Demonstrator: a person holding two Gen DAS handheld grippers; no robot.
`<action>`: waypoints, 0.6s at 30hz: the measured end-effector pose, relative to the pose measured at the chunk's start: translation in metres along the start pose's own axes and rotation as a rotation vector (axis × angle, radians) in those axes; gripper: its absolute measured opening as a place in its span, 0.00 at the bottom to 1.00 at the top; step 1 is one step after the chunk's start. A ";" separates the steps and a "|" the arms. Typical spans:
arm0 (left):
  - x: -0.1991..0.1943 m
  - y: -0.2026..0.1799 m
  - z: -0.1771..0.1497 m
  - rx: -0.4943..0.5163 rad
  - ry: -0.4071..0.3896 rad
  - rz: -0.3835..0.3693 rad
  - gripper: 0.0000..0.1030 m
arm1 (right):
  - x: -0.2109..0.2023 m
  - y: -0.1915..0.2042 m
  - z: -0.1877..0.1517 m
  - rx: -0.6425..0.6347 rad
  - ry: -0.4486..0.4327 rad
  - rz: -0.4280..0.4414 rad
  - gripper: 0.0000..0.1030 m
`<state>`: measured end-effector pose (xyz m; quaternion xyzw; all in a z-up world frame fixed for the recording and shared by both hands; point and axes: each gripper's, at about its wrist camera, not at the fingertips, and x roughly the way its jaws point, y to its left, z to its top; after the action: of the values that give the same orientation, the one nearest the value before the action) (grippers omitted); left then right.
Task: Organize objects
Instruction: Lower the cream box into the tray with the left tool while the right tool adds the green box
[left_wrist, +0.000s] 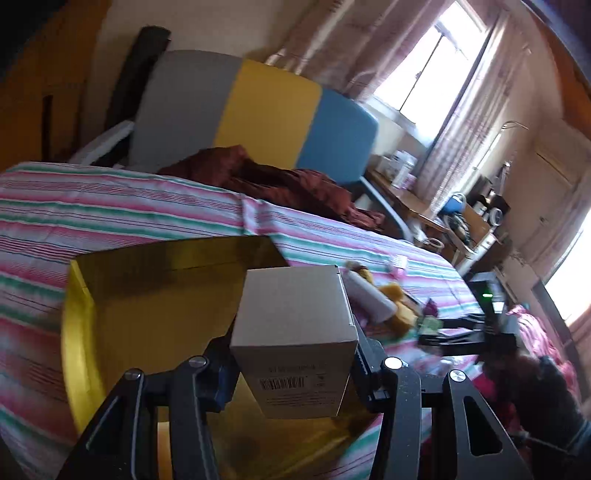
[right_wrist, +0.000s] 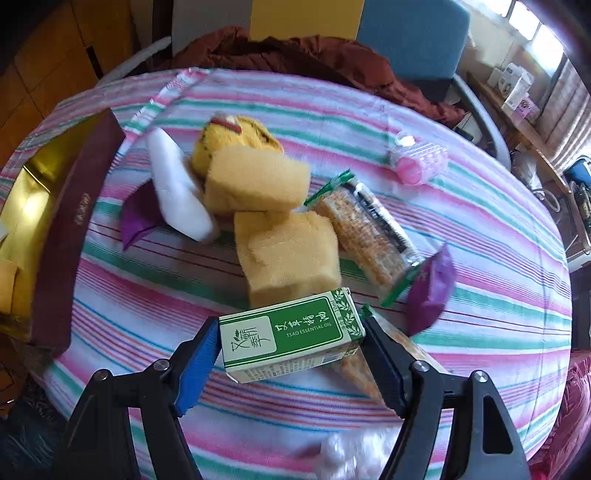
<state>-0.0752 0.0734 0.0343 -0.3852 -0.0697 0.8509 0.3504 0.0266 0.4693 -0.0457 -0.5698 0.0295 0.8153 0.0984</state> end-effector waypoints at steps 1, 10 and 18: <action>-0.005 0.009 0.002 -0.008 -0.012 0.033 0.50 | -0.012 0.000 -0.003 0.008 -0.027 -0.009 0.74; -0.001 0.076 0.036 0.018 -0.037 0.311 0.50 | -0.077 0.072 0.005 -0.036 -0.206 0.126 0.75; -0.003 0.113 0.042 -0.061 -0.069 0.425 0.72 | -0.071 0.212 0.040 -0.201 -0.210 0.315 0.75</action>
<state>-0.1651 -0.0062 0.0211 -0.3725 -0.0245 0.9157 0.1486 -0.0278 0.2591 0.0206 -0.4772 0.0261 0.8743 -0.0849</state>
